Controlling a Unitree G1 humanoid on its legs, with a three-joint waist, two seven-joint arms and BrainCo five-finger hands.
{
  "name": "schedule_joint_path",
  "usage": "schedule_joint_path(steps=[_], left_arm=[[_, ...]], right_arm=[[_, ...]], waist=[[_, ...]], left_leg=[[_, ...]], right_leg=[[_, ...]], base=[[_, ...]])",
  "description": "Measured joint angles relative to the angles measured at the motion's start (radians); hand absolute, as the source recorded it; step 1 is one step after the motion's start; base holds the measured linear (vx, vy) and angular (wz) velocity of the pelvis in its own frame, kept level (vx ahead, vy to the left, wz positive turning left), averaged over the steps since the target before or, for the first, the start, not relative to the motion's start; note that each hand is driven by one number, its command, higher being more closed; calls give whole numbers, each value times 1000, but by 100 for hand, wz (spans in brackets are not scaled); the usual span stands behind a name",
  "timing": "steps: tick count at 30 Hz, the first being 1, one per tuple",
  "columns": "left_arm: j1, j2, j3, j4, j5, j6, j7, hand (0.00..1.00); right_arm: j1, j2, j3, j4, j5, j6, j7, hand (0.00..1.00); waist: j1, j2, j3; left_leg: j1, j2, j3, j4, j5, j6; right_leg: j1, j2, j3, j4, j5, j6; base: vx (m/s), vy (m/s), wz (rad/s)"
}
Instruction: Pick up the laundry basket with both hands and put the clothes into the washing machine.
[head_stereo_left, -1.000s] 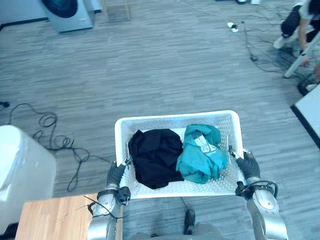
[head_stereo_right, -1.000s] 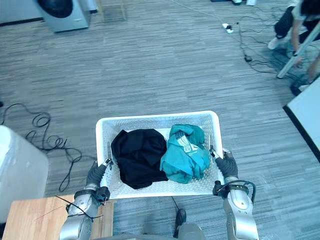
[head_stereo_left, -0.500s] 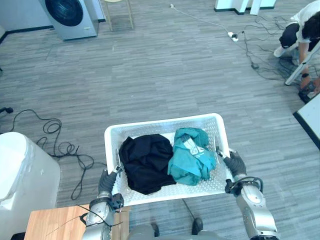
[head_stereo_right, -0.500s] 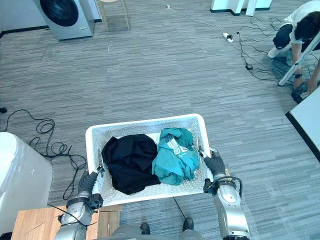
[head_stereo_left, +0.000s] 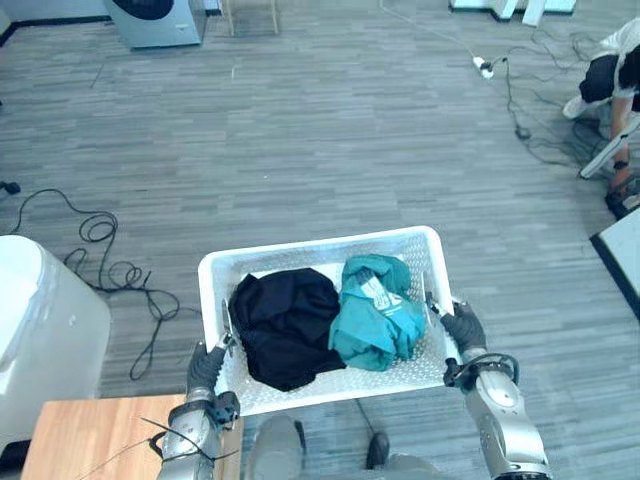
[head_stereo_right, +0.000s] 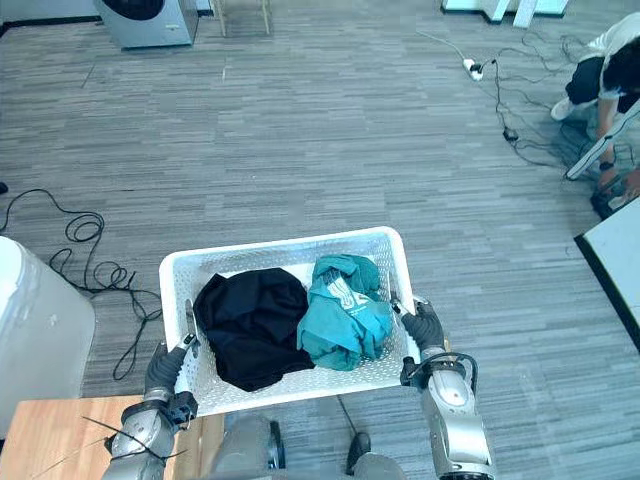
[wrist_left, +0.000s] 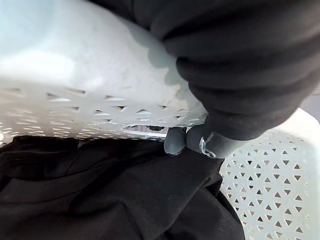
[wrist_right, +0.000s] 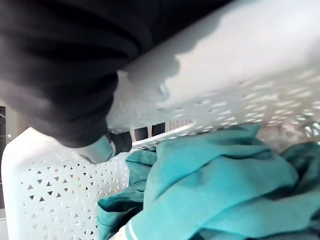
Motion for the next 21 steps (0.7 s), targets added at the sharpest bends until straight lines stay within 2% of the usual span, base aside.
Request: schedule_joint_path(steps=[2,4,5,6,7,8,9,10,11,12,13,14,15,16,17,18,19,21], left_arm=[[-6,-21,1,-20,-1,-9,0,100],[-8,-40,4,-44,-1,-9,0,100],[-8,-52,20,-50,-1,-9,1,100],[-7,-64,38,-56,-1,-9,13,100],[-7,-64,44,-59,-1,-10,21,100],[-13,-45,59,-68,0,-9,29,100],[-20,-44,73,-76,1,-9,34,100],[-23,-40,83,-75,3,-8,39,100],[-17,-25,84,-75,8,-8,39,100],[-15,-17,84,-75,8,-9,39,100],[-21,9,84,-75,8,-9,41,100],[-25,32,84,-76,8,-9,41,100],[-25,40,84,-76,8,-8,43,100],[-15,49,84,-76,8,-7,43,100],[-1,62,73,-78,11,-7,44,100],[7,65,71,-81,11,-7,44,100],[10,62,67,-83,11,-7,43,100],[-3,61,54,-86,11,-7,39,100]], right_arm=[[-21,-19,0,-25,0,0,-8,100],[-54,-37,3,-26,0,0,-18,100],[-78,-47,17,-19,0,0,-19,100],[-108,-53,36,-3,0,0,-20,100],[-120,-49,45,7,0,-1,-22,100],[-141,-35,58,29,1,-3,-34,100],[-157,-29,65,36,1,-3,-38,100],[-169,-13,68,51,0,-3,-38,100],[-169,1,68,61,-1,-3,-38,100],[-165,9,69,61,-1,-4,-38,100],[-164,29,68,70,-3,-8,-39,100],[-155,48,67,75,-6,-8,-41,100],[-148,59,66,75,-12,-8,-42,100],[-135,76,65,75,-16,-8,-41,100],[-102,85,65,62,-19,-9,-41,100],[-91,86,65,57,-19,-9,-41,100],[-74,87,62,44,-19,-11,-40,100],[-57,81,44,12,-19,-12,-39,100]], waist=[[6,-12,3],[26,-14,9],[44,-14,9],[51,-10,12],[54,-13,14],[60,-56,12],[49,-53,15],[49,-53,17],[58,-55,16],[58,-55,16],[49,-59,13],[43,-58,14],[44,-58,15],[40,-54,17],[32,-51,19],[26,-46,20],[7,-34,22],[-26,-19,24]], left_leg=[[-62,-18,47,-112,-35,22],[-116,-49,56,-259,-28,6],[-133,-62,60,-394,10,-47],[-142,-61,63,-508,69,-67],[-139,-66,68,-510,122,-40],[-126,-103,84,-469,71,30],[-145,-89,84,-383,28,96],[-149,-70,95,-301,18,138],[-111,-61,103,-238,-41,147],[-84,-62,104,-234,-71,157],[-40,-66,104,-235,-110,169],[11,-76,94,-254,-142,168],[47,-82,93,-275,-158,169],[124,-93,93,-322,-172,167],[215,-109,93,-400,-175,163],[252,-118,93,-437,-176,162],[309,-123,86,-494,-177,158],[365,-123,60,-534,-191,129]], right_leg=[[-21,-26,12,14,-17,-6],[-28,-50,45,18,-33,8],[-18,-68,67,16,-50,29],[9,-77,85,12,-73,49],[25,-88,90,14,-89,63],[30,-126,95,38,-117,64],[25,-127,107,93,-114,80],[23,-131,126,173,-125,98],[-8,-143,150,353,-128,130],[-40,-147,168,465,-113,183],[-126,-149,191,703,-56,241],[-211,-158,163,910,-46,238],[-242,-160,142,985,-46,234],[-280,-161,105,1055,-55,210],[-324,-156,58,1059,-79,162],[-352,-152,35,1044,-97,130],[-406,-135,-10,957,-126,78],[-501,-118,-64,699,-126,17]], base=[[190,27,-9],[283,124,-40],[378,207,-60],[416,228,-57],[491,252,-32],[539,223,-8],[550,232,-1],[553,255,-2],[546,324,-1],[651,351,11],[531,251,24],[525,150,23],[415,73,12],[633,64,7],[532,25,8],[635,-1,17],[518,-30,25],[510,-35,44]])
